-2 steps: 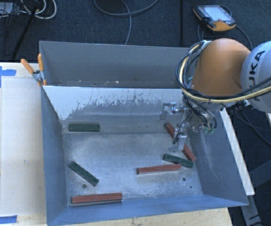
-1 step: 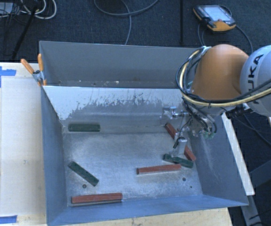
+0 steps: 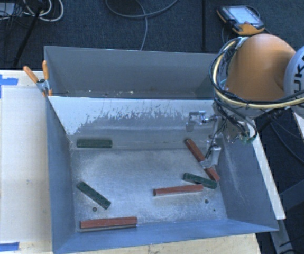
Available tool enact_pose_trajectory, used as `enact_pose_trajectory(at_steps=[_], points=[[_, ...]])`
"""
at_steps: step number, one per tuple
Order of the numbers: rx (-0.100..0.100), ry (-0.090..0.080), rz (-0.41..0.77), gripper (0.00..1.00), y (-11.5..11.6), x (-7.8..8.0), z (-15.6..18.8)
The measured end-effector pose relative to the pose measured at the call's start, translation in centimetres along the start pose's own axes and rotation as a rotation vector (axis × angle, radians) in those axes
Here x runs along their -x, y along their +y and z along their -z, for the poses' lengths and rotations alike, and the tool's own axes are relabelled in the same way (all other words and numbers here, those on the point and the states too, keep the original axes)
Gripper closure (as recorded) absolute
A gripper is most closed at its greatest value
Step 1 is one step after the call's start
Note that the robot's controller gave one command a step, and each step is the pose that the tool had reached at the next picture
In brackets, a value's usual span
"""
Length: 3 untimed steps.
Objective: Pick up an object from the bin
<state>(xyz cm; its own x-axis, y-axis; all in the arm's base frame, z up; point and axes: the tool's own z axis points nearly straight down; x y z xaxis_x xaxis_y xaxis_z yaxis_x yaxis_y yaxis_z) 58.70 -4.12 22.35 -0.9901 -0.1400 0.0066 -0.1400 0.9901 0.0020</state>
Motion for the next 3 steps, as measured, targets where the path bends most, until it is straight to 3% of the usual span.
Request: enact_pose_trajectory(at_steps=[1,2,3], points=[[-0.005,-0.016,0.145,0.0,0.9,-1.0,-2.3],[-0.003,-0.008,0.295,0.0,-0.3,-3.9,-9.3],[-0.003,-0.007,0.402,1.0,-0.2,3.1,-15.1]])
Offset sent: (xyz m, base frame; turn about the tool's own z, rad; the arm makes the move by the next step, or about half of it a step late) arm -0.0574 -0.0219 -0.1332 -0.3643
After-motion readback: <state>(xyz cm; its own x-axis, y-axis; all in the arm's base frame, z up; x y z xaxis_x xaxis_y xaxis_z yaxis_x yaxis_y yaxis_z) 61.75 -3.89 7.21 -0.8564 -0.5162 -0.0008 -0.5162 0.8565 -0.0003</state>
